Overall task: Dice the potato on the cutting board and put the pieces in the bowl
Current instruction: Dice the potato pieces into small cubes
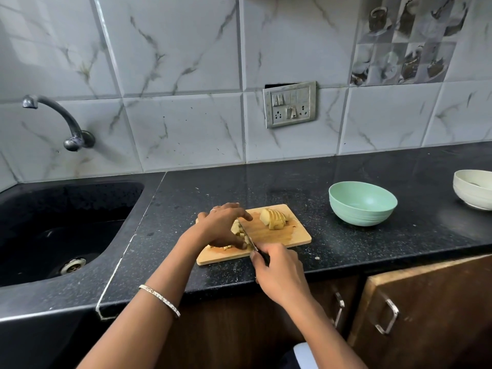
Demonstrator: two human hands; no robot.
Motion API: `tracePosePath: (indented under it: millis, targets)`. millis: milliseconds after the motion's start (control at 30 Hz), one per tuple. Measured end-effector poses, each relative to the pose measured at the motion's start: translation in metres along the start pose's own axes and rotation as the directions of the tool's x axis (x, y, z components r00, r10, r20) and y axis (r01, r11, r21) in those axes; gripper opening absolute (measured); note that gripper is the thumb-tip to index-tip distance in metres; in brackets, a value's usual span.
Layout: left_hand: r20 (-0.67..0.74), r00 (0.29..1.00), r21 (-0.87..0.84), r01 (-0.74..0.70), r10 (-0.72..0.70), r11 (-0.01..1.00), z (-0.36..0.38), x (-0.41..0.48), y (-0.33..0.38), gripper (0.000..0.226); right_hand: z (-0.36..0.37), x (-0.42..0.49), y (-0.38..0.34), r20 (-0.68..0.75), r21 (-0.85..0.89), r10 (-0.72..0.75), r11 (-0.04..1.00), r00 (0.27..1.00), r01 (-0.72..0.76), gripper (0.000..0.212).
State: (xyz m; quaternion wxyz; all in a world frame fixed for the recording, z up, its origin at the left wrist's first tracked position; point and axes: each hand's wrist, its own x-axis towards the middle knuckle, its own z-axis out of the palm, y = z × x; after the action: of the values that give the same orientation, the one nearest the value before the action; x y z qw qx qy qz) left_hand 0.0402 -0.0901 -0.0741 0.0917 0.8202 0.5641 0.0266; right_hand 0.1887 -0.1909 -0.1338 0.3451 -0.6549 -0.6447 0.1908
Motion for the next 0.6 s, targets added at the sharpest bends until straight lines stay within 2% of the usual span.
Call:
tracePosePath:
  millis: [67, 167, 300, 533, 600]
  targets:
    - [-0.043, 0.999, -0.009, 0.015, -0.015, 1.000, 0.004, 0.003, -0.001, 0.070, -0.004, 0.001, -0.001, -0.003, 0.027, -0.023, 0.999, 1.000, 0.023, 0.023]
    - [-0.132, 0.990, 0.036, 0.064, -0.058, 0.997, 0.008, 0.006, -0.005, 0.061, -0.012, 0.001, 0.001, 0.018, 0.096, -0.044, 0.995, 0.999, 0.042, 0.025]
    - [-0.203, 0.973, 0.039, 0.120, -0.110, 0.992, 0.009, 0.006, -0.010, 0.053, -0.024, 0.000, 0.009, 0.082, 0.245, -0.012, 0.969, 0.997, -0.008, 0.030]
    - [-0.254, 0.953, -0.165, 0.122, -0.162, 0.979, 0.005, 0.004, -0.010, 0.038, -0.037, 0.000, 0.018, 0.156, 0.466, 0.055, 0.876, 0.986, -0.123, 0.031]
    - [-0.274, 0.947, -0.160, 0.130, -0.170, 0.979, 0.003, 0.004, -0.009, 0.035, -0.038, 0.000, 0.017, 0.200, 0.535, 0.055, 0.830, 0.978, -0.156, 0.030]
